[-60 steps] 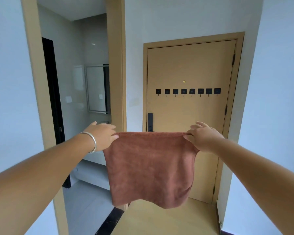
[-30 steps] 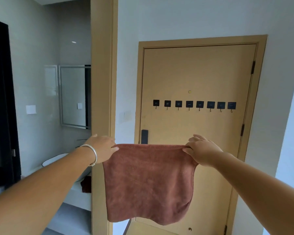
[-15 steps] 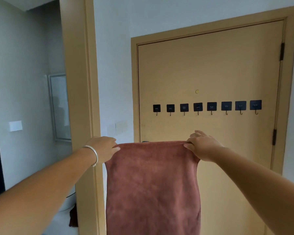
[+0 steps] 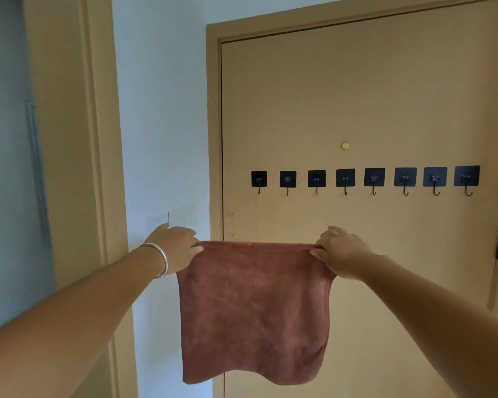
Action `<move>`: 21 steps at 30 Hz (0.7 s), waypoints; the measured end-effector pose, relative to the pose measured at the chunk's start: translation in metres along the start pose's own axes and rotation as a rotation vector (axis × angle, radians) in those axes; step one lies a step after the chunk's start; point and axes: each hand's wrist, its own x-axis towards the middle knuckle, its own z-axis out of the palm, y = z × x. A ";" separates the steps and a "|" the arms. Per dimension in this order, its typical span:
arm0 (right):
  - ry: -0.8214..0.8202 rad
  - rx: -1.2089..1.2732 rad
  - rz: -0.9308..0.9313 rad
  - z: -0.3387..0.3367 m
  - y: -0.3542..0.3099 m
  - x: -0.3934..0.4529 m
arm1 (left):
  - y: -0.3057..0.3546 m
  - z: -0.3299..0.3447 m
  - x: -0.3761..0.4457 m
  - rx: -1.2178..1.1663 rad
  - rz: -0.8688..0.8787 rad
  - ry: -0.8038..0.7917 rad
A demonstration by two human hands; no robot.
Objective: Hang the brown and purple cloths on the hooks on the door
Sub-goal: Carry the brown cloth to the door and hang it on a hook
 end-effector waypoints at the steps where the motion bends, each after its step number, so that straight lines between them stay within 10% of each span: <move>1: -0.001 -0.012 0.013 0.002 0.000 0.013 | -0.005 0.004 0.016 -0.010 0.009 0.009; 21: 0.104 -0.034 0.206 0.028 -0.005 0.242 | -0.068 0.063 0.275 -0.121 -0.003 0.212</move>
